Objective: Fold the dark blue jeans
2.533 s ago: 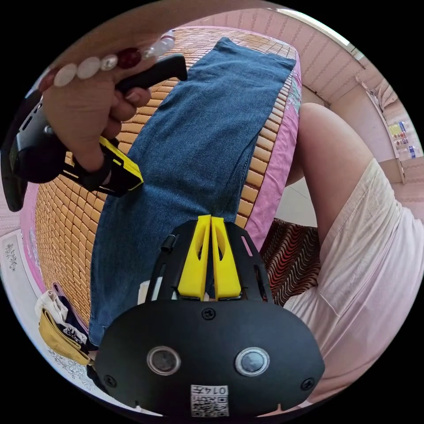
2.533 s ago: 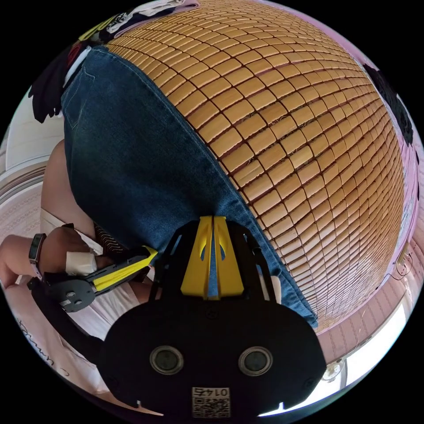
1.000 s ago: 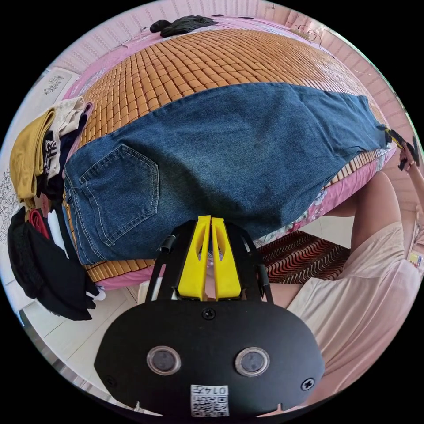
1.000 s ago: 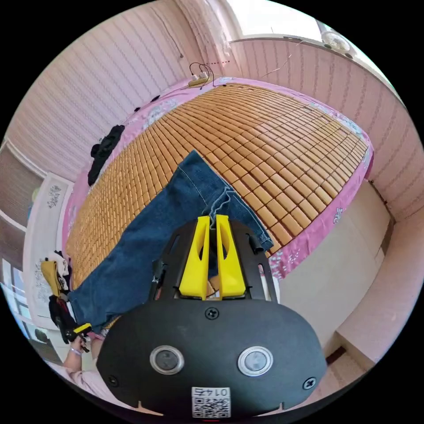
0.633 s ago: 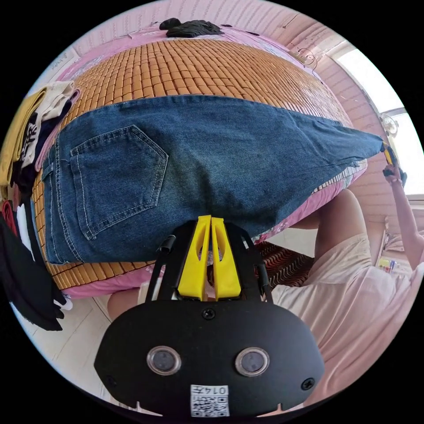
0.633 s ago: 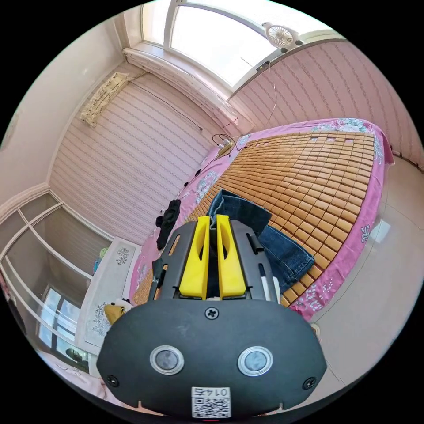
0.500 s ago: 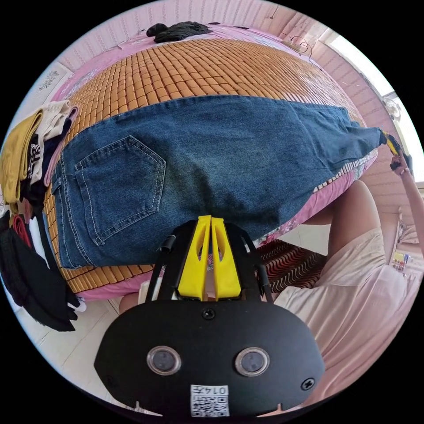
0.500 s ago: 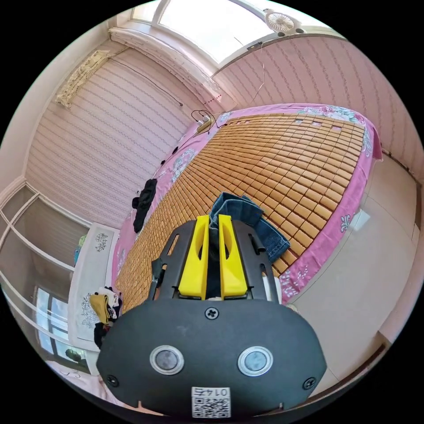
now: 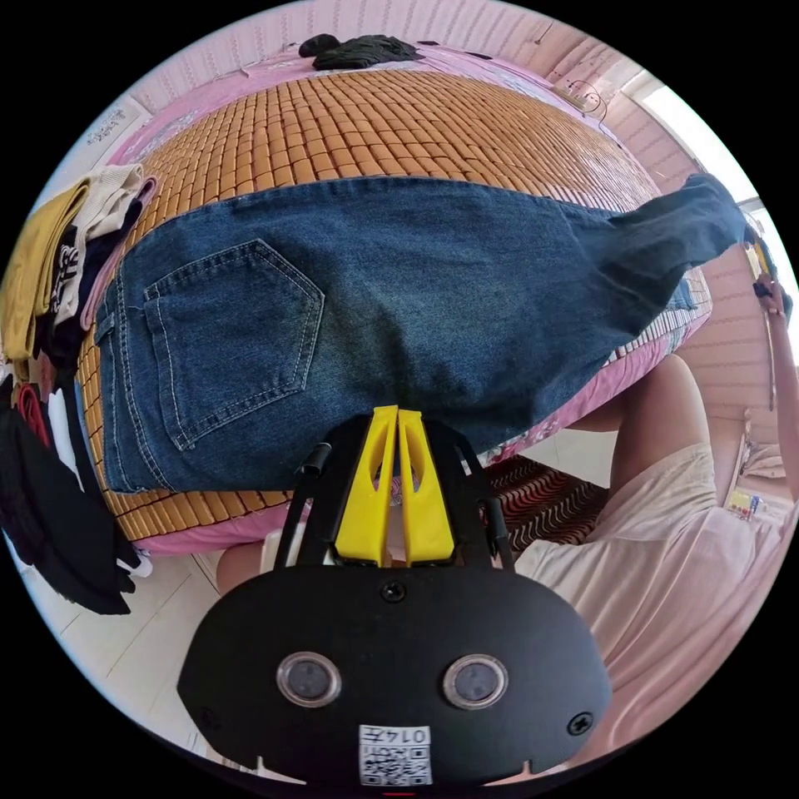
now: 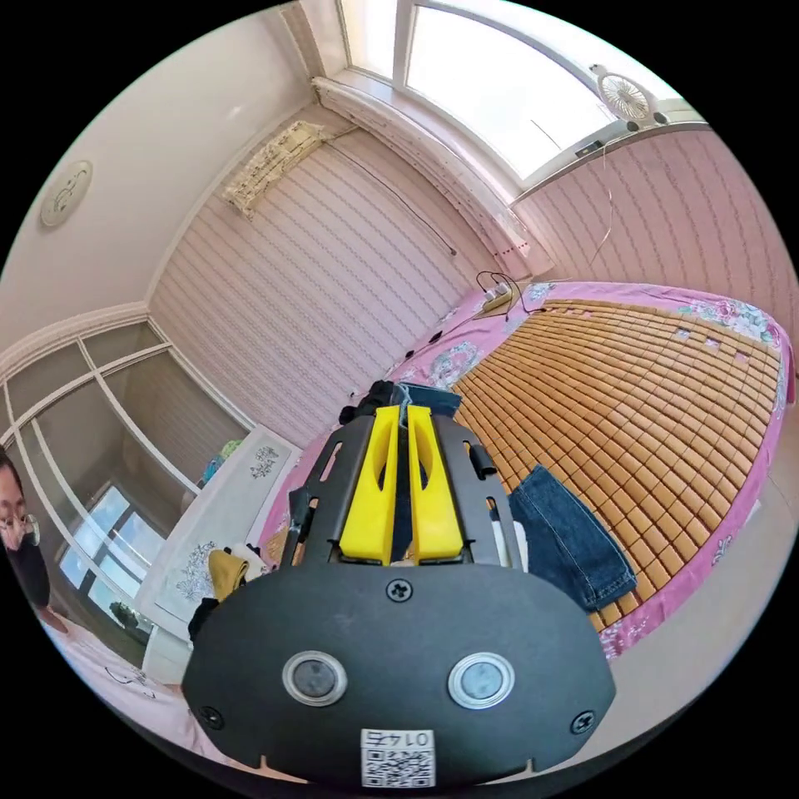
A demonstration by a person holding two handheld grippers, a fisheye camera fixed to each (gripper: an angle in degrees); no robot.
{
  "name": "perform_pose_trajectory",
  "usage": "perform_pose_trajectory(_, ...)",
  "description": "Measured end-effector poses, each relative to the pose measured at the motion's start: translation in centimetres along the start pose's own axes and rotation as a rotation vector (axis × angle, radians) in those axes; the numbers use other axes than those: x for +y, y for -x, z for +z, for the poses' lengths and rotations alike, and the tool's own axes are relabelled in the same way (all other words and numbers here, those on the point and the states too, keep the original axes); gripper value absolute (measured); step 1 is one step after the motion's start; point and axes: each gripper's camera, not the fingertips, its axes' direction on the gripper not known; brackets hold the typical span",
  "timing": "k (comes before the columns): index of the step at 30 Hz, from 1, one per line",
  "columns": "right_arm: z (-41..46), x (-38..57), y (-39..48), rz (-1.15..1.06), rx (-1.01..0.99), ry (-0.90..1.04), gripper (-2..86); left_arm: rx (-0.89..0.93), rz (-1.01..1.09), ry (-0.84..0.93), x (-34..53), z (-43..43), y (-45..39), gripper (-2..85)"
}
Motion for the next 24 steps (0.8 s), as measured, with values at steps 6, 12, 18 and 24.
perform_pose_trajectory(6, 4.4, 4.2, -9.4, 0.151, 0.447, 0.246, 3.6, -0.045, 0.051, 0.021, -0.5, 0.2, -0.8, -1.0)
perform_pose_trajectory(12, 8.0, 5.7, -10.1, 0.058, 0.628, 0.387, 17.7, -0.070, 0.064, 0.024, -0.7, 0.3, -1.2, -1.0)
perform_pose_trajectory(18, 8.2, 5.7, -8.9, -0.062, 0.701, 0.421, 11.1, -0.063, 0.054, 0.027, -0.8, 0.4, -1.0, -1.0)
perform_pose_trajectory(24, 4.2, 5.1, -11.7, 0.155, 0.360, 0.387, 4.3, -0.046, 0.044, 0.025, -0.9, 0.5, -0.6, -1.0)
